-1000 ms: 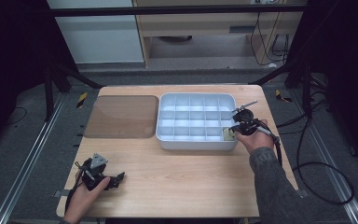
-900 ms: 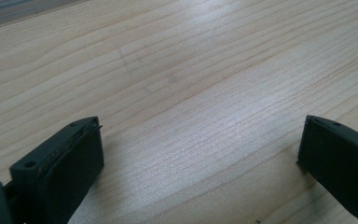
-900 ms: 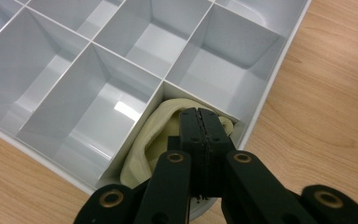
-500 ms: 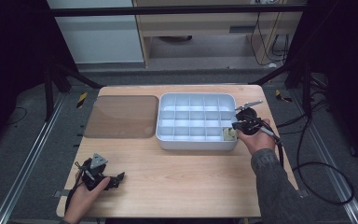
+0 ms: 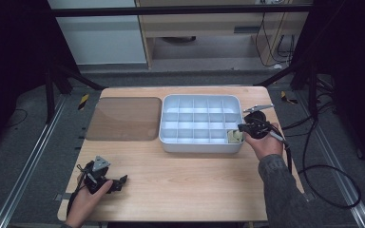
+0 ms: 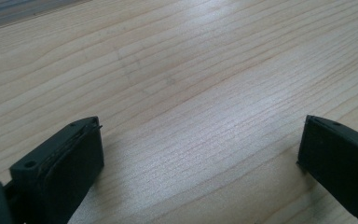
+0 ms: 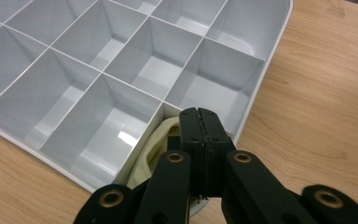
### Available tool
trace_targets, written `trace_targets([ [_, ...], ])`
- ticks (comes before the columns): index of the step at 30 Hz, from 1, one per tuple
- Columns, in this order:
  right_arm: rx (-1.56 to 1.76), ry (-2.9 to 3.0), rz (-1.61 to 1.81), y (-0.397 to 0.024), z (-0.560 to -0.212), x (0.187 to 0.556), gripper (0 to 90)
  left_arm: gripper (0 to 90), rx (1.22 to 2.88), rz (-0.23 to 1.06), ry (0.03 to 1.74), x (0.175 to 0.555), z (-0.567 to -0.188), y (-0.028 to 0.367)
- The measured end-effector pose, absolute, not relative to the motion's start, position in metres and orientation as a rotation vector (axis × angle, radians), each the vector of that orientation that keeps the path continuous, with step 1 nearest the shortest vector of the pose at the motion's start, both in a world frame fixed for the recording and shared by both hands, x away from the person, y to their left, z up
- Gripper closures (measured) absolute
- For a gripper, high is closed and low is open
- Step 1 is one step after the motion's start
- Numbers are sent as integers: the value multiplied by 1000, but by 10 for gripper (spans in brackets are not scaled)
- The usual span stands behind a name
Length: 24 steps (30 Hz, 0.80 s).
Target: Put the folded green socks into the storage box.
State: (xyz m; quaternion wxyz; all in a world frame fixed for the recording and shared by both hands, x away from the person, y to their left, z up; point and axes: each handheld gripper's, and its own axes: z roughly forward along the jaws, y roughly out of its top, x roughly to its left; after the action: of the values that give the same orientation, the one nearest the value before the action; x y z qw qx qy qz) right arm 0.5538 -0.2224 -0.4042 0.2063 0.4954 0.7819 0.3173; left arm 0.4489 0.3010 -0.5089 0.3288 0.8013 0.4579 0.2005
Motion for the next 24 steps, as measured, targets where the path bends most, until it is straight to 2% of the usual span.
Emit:
trace_targets([
  [24, 1364, 2136, 1001, -220, -404, 528, 860, 0, 2104, 523, 1193, 448, -509, 301],
])
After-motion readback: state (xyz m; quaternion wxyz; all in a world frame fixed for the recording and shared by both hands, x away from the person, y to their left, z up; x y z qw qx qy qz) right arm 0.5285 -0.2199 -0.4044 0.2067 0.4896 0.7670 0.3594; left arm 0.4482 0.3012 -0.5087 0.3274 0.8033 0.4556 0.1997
